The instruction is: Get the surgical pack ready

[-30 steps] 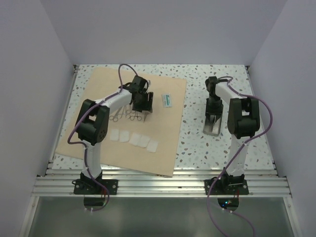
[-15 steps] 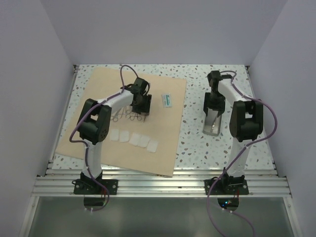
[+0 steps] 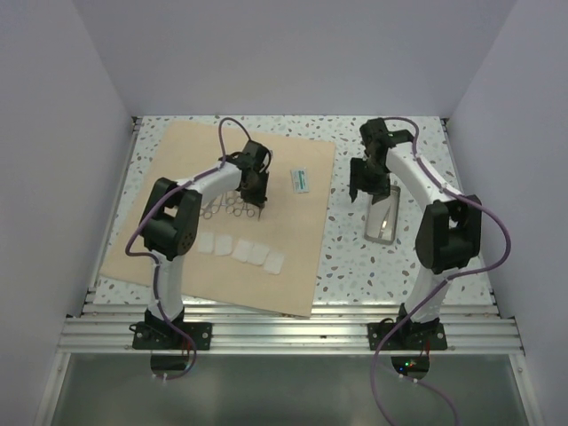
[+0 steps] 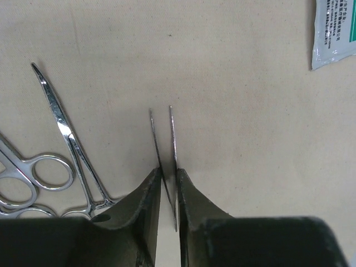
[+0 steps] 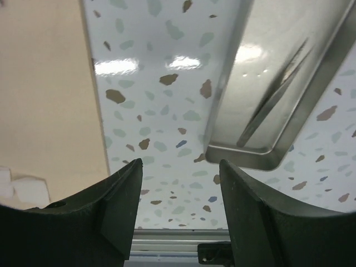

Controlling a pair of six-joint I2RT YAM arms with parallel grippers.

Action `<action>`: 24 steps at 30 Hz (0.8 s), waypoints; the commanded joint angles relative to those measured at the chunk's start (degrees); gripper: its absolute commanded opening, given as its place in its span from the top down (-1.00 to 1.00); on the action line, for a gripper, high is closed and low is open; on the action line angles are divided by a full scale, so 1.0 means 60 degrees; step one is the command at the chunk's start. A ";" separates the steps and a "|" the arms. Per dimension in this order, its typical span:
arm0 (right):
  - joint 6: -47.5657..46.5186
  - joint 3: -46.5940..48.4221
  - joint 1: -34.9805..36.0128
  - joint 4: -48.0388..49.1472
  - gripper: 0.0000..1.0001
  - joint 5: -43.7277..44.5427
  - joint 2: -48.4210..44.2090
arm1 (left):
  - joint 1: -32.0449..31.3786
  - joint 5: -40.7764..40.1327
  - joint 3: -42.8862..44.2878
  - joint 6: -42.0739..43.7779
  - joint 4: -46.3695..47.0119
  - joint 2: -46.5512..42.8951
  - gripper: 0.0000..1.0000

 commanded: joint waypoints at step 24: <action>0.1675 -0.2666 0.1337 0.5200 -0.33 -0.7448 -0.1475 | -0.0065 0.5403 -0.1921 -0.3239 0.2526 -0.2892 1.00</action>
